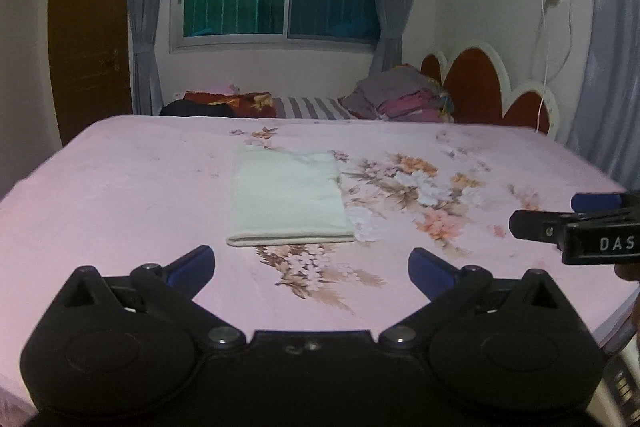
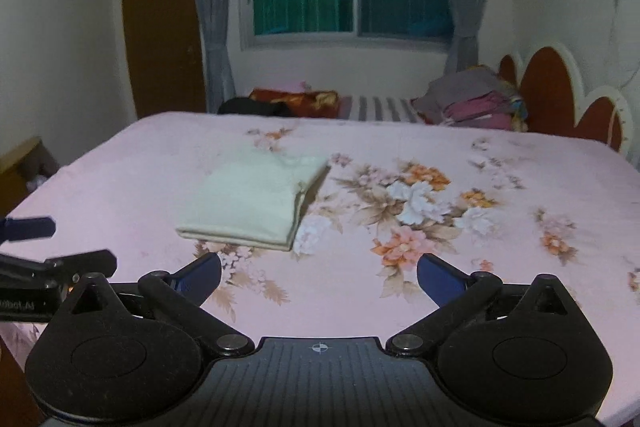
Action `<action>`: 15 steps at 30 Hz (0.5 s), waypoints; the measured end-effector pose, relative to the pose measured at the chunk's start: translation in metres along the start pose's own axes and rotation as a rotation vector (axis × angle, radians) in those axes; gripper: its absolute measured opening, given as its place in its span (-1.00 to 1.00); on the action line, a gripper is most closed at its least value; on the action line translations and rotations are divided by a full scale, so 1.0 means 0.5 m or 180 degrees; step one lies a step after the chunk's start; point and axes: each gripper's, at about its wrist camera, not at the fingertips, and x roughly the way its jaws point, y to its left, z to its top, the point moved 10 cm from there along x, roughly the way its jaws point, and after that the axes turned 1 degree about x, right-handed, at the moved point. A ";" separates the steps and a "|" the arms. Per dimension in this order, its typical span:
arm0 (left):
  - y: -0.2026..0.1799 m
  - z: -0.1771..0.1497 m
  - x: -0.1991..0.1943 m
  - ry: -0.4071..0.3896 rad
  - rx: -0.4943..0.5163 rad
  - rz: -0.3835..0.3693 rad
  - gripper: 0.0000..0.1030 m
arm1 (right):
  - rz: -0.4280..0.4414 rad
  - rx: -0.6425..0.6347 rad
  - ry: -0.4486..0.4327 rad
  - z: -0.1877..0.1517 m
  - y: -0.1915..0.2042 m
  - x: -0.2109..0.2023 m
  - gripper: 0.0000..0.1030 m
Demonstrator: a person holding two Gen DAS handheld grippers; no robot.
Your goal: Fold small clothes
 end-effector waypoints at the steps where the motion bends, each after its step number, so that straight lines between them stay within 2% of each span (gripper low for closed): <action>1: -0.002 -0.001 -0.009 -0.0020 -0.0037 -0.0028 0.99 | -0.0043 0.0007 -0.0022 0.002 -0.003 -0.013 1.00; 7: -0.005 0.012 -0.048 -0.0115 -0.0025 0.0081 0.99 | -0.0098 0.0053 -0.0066 0.003 -0.008 -0.068 1.00; 15: -0.005 0.020 -0.075 -0.0193 0.0053 0.0054 0.99 | -0.0069 0.0038 -0.0142 0.003 0.013 -0.107 1.00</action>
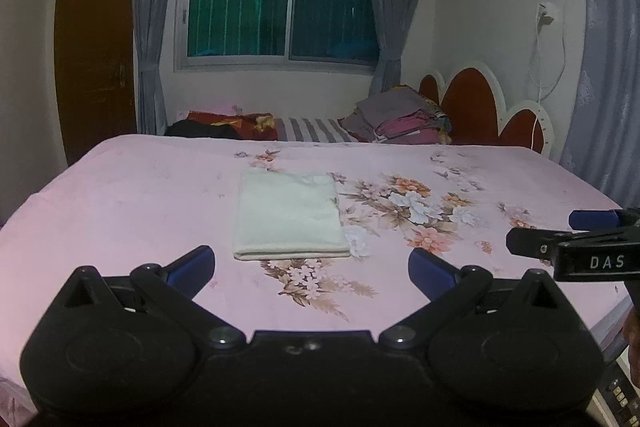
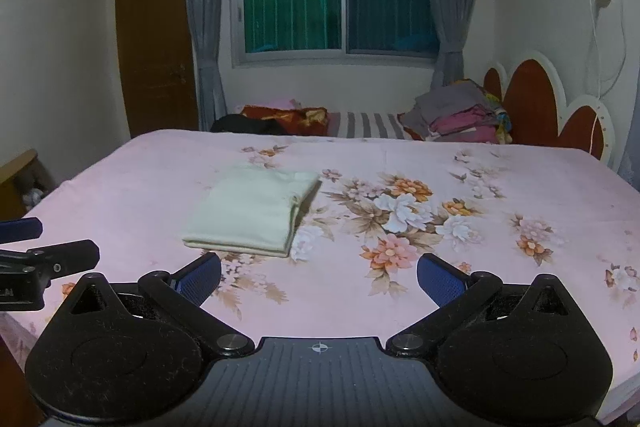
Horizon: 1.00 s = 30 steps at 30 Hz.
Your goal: Fold small clothes
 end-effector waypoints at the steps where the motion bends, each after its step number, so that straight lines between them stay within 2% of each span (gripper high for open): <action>1: 0.002 -0.001 -0.001 0.0000 -0.0001 0.0004 0.99 | -0.0002 -0.0002 -0.0001 -0.001 0.001 -0.002 1.00; 11: 0.014 0.006 -0.004 -0.0049 -0.0032 -0.0023 0.99 | 0.0031 0.0071 -0.0121 0.017 0.011 -0.029 1.00; 30: 0.021 0.003 -0.003 -0.0049 -0.0035 -0.0027 0.99 | 0.0078 0.0028 -0.0146 0.024 0.022 -0.032 1.00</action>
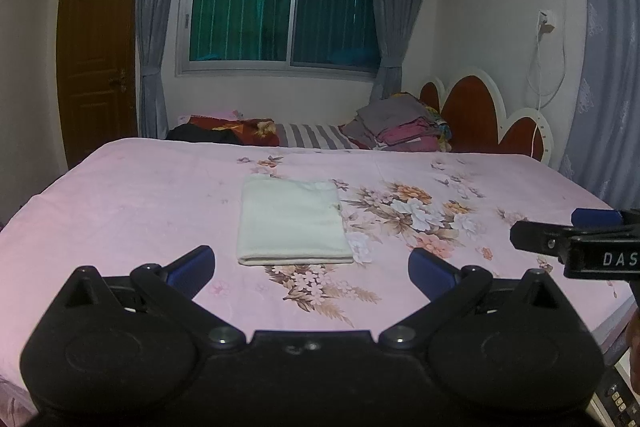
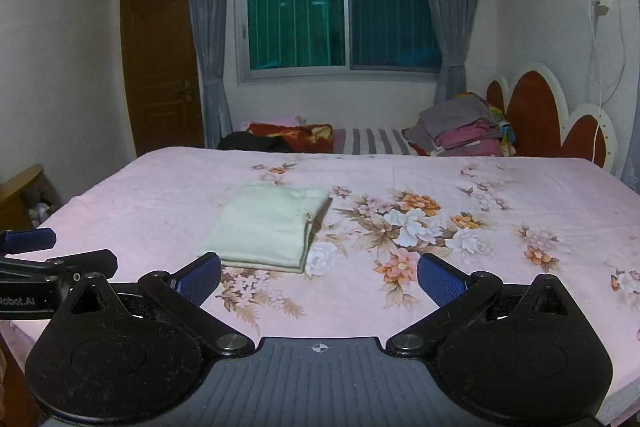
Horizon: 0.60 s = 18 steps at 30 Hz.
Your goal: Fold small clothes
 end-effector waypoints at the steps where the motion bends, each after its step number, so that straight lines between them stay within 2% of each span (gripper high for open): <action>1: 0.001 0.000 0.000 0.0001 0.0007 0.0004 0.99 | 0.0002 0.0001 -0.0008 0.001 -0.001 0.000 1.00; 18: -0.016 -0.006 -0.002 0.0015 -0.0012 -0.0073 0.99 | -0.0033 -0.0041 -0.0002 -0.005 -0.021 -0.013 1.00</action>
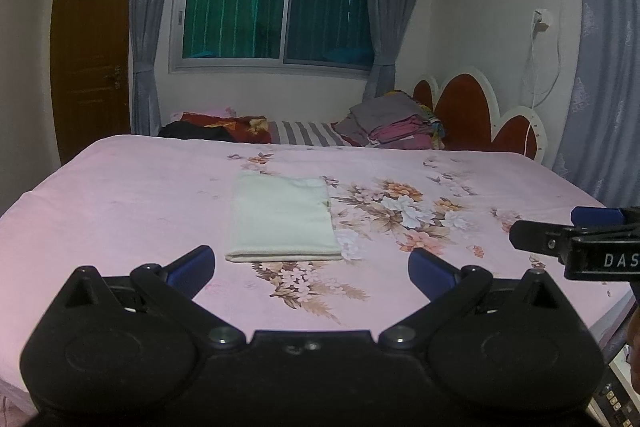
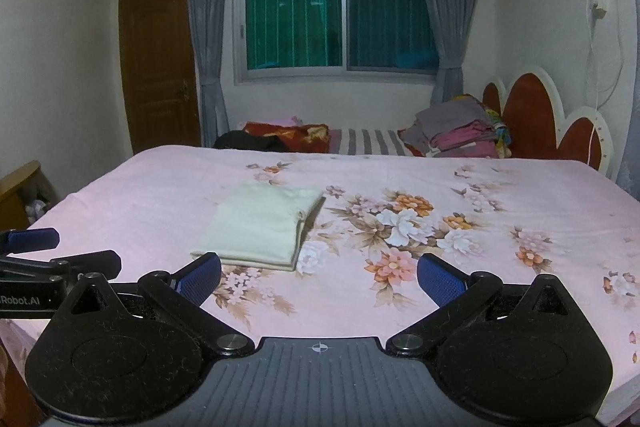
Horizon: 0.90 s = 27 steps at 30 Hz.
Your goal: Fold small clothes
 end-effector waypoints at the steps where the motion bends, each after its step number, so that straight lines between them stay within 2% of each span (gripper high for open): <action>1: -0.001 0.000 0.000 0.0001 0.0003 0.0001 0.99 | -0.0002 0.0000 -0.0001 0.000 -0.001 -0.001 1.00; 27: 0.002 0.000 0.003 -0.0016 0.0022 0.0003 0.99 | 0.0016 0.0002 0.0007 -0.002 -0.007 -0.004 1.00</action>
